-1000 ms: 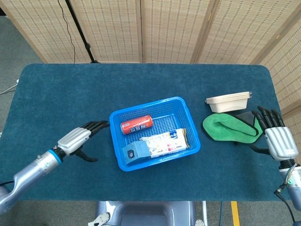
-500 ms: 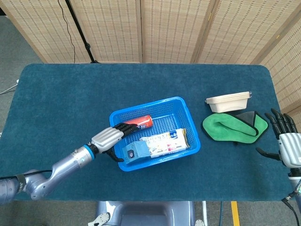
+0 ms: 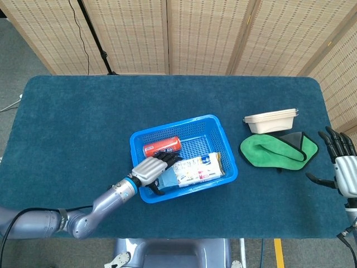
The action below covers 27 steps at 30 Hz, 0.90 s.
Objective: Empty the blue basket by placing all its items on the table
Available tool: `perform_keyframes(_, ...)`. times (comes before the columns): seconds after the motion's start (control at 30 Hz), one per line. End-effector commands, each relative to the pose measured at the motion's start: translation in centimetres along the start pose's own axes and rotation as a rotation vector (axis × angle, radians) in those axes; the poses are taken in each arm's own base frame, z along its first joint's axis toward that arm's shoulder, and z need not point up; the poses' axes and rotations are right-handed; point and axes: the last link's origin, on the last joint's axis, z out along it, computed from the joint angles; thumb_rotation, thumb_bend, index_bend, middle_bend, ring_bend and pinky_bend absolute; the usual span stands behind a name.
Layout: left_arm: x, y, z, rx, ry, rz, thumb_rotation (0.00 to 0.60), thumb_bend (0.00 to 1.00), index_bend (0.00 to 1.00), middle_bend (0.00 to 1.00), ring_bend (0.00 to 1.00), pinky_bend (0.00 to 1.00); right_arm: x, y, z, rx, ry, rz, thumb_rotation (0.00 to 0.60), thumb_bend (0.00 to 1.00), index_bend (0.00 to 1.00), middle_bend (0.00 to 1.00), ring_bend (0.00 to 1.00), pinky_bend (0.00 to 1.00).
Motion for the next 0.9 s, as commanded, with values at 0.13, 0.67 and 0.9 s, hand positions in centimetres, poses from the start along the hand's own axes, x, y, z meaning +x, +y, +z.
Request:
perform_keyframes(0.13,-0.5,0.5,1.3,0.026,0.048,0.031,0.600,0.16,0.09,0.04,0.06,0.16,0.2,0.1,0.0,-0.001,0.007,0.007,0.600,0.00,0.00,0.00,0.00,0.00)
perform_keyframes(0.67,5.3,1.7,-0.9,-0.036,0.390,-0.038,0.600,0.44,0.43,0.30,0.31,0.37,0.1,-0.1,0.0,0.004,0.012,0.007,0.600,0.00,0.00,0.00,0.00,0.00)
perform_keyframes(0.9,10.9,-1.5,-4.1,0.014,0.562,-0.020,0.600,0.44,0.42,0.30,0.31,0.37,0.0,-0.2,0.0,0.002,0.014,0.003,0.600,0.00,0.00,0.00,0.00,0.00)
